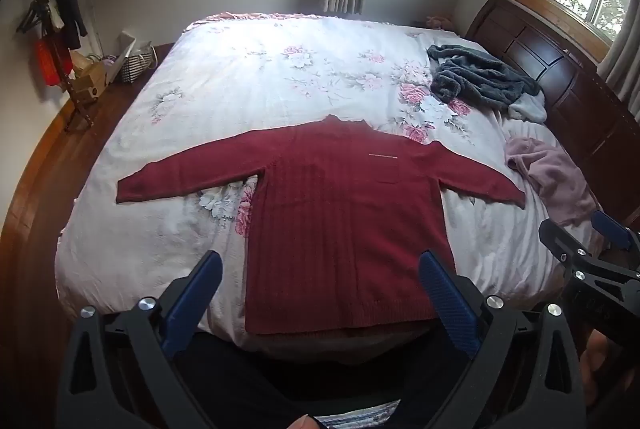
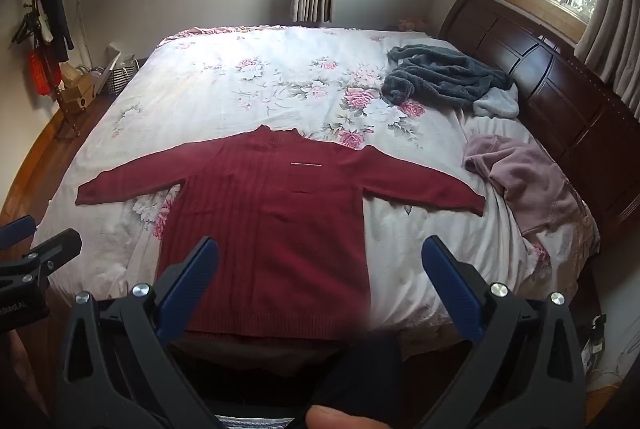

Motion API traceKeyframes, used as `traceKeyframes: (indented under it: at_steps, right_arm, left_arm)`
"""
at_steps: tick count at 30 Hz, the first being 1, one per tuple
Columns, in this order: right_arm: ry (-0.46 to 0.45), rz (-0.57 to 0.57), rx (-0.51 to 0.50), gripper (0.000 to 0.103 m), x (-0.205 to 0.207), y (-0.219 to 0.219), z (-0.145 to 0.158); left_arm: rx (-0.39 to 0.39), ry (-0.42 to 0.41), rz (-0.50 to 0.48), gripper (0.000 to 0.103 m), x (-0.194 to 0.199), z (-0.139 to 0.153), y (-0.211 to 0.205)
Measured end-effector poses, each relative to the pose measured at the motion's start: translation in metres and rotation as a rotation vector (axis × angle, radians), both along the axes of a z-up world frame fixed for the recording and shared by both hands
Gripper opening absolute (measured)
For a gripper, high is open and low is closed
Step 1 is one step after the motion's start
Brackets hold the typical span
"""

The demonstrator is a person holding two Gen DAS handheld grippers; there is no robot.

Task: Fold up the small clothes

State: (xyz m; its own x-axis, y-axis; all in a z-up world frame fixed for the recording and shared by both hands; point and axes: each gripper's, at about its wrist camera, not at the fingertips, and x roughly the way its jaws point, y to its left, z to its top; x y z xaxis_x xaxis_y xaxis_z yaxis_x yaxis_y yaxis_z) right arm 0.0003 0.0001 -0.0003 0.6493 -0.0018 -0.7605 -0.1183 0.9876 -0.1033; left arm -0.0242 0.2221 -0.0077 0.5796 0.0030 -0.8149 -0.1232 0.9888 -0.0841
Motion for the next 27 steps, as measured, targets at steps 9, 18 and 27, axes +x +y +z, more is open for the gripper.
traceKeyframes:
  at_steps: [9,18,27]
  right_arm:
    - [-0.002,-0.007,0.004,0.1,0.0013,0.0006,0.0025]
    - [-0.002,-0.007,0.01,0.1,0.0017,-0.0038,-0.001]
    - [0.003,-0.008,0.007,0.1,0.0046,-0.0025,-0.0039]
  left_arm:
    - [0.004,-0.013,0.001,0.099,-0.0006,0.0009,0.0012]
    - [0.006,-0.012,0.001,0.099,0.0001,0.0007,0.0005]
    - [0.009,-0.013,0.004,0.099,0.0002,0.0014,0.004]
